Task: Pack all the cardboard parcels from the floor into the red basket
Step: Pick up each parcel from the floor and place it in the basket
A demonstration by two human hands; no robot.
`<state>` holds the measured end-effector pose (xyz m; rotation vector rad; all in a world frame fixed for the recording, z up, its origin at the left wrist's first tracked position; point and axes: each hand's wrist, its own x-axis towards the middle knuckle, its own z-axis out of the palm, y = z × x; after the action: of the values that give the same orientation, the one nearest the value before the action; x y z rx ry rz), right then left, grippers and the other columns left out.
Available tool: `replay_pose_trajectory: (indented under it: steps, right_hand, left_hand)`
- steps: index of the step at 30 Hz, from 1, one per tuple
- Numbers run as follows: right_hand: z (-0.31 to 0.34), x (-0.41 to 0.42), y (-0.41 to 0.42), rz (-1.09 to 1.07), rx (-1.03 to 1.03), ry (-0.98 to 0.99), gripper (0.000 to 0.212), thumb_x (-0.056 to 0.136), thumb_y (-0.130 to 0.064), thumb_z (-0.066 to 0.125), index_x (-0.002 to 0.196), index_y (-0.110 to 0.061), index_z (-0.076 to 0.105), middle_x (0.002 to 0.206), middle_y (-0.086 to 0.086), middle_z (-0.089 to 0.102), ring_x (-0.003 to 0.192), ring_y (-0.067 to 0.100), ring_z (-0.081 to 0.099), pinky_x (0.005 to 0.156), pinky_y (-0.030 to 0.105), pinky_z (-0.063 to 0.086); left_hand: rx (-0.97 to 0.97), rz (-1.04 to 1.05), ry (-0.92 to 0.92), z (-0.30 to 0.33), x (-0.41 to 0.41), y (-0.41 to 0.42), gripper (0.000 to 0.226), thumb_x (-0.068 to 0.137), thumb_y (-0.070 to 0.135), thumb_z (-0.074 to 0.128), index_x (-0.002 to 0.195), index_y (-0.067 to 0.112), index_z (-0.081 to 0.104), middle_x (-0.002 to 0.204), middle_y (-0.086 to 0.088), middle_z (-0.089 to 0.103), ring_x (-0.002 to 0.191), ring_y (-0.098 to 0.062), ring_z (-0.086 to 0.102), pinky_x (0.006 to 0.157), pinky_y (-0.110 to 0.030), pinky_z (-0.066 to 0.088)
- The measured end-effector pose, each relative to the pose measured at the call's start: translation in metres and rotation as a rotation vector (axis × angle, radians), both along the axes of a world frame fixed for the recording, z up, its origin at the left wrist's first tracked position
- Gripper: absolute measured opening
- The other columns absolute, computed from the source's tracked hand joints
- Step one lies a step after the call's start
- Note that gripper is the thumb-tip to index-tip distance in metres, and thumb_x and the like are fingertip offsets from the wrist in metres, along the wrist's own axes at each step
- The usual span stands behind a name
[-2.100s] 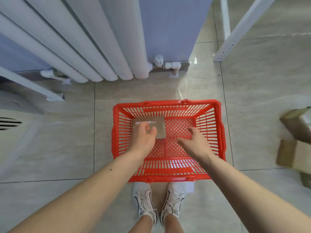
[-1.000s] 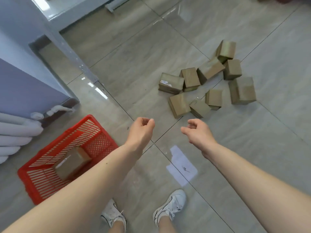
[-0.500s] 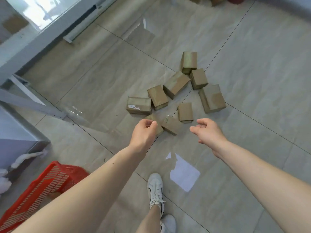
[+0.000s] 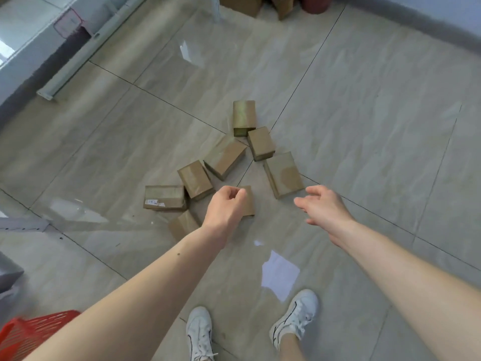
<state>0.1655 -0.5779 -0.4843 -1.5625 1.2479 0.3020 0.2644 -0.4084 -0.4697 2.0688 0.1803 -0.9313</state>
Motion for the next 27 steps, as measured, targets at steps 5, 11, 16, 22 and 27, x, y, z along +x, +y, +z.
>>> replay_pose_trajectory:
  steps: [5,11,16,22,27]
  right_hand:
    - [-0.011,0.000,-0.074,0.045,-0.007,0.041,0.059,0.082,-0.024,0.067,0.137,-0.014,0.049,0.126,0.003,0.057,0.119,0.022,0.058,0.104,0.046,0.047]
    - [-0.034,0.027,-0.136,0.092,-0.020,0.120,0.061,0.083,-0.024,0.065,0.140,-0.014,0.045,0.122,0.002,0.057,0.107,0.024,0.063,0.097,0.046,0.052]
    - [-0.066,0.066,-0.167,0.130,-0.015,0.168,0.071,0.077,-0.035,0.066,0.141,-0.016,0.043,0.134,0.008,0.057,0.118,0.028,0.060,0.102,0.048,0.049]
    - [-0.137,0.089,-0.192,0.197,0.033,0.243,0.070,0.085,-0.043,0.065,0.145,-0.018,0.038,0.144,0.006,0.048,0.126,0.025,0.052,0.100,0.034,0.041]
    - [-0.219,0.095,-0.202,0.225,0.070,0.269,0.075,0.082,-0.047,0.067,0.145,-0.021,0.036,0.147,0.006,0.043,0.125,0.026,0.051,0.104,0.045,0.046]
  left_hand:
    - [0.038,0.036,0.004,-0.017,-0.007,-0.065,0.024,0.092,0.033,0.049,0.101,0.015,0.063,0.078,0.005,0.055,0.069,-0.014,0.050,0.063,-0.026,0.040]
    - [0.051,0.019,0.020,-0.044,0.018,-0.115,0.029,0.092,0.036,0.047,0.105,0.016,0.063,0.087,0.003,0.059,0.075,-0.016,0.052,0.080,-0.034,0.049]
    - [0.075,-0.011,0.011,-0.071,0.057,-0.147,0.030,0.095,0.036,0.047,0.115,0.019,0.061,0.111,0.001,0.063,0.096,-0.018,0.057,0.079,-0.028,0.044]
    - [0.077,-0.058,0.017,-0.138,0.088,-0.184,0.041,0.095,0.037,0.048,0.131,0.017,0.051,0.138,-0.003,0.050,0.115,-0.018,0.052,0.094,-0.029,0.040]
    - [0.097,-0.124,0.042,-0.216,0.104,-0.206,0.054,0.094,0.041,0.054,0.141,0.020,0.040,0.146,-0.005,0.037,0.099,-0.011,0.048,0.105,-0.040,0.044]
